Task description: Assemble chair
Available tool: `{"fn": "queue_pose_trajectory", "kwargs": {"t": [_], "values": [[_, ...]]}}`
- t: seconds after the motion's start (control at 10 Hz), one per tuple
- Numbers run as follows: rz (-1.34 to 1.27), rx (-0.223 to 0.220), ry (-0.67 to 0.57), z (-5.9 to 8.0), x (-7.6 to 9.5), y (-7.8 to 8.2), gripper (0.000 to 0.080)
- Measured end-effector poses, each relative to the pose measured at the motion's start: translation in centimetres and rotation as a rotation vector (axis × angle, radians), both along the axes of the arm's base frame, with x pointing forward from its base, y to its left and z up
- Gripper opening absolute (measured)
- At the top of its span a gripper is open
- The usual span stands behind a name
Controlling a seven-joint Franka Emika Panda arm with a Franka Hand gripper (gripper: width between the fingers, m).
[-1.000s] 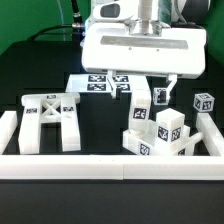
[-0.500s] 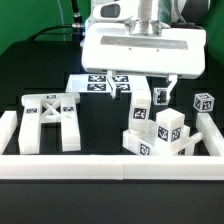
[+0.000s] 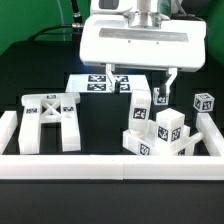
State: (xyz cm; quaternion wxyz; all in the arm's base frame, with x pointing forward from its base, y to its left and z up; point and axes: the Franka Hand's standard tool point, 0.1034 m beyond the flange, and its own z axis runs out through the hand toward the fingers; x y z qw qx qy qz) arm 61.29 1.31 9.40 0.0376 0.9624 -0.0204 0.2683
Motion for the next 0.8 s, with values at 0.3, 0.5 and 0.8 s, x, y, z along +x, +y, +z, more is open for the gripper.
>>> {"fn": "queue_pose_trajectory", "kwargs": {"t": [0.3,0.5,0.8], "values": [[-0.007,0.057,0.254,-0.6,-0.2,0.5,0.0648],[-0.018,0.08,0.374,-0.8,-0.4,0.1,0.0648],[-0.029,0.106,0.482,-0.4,0.1,-0.4,0.0648]]}}
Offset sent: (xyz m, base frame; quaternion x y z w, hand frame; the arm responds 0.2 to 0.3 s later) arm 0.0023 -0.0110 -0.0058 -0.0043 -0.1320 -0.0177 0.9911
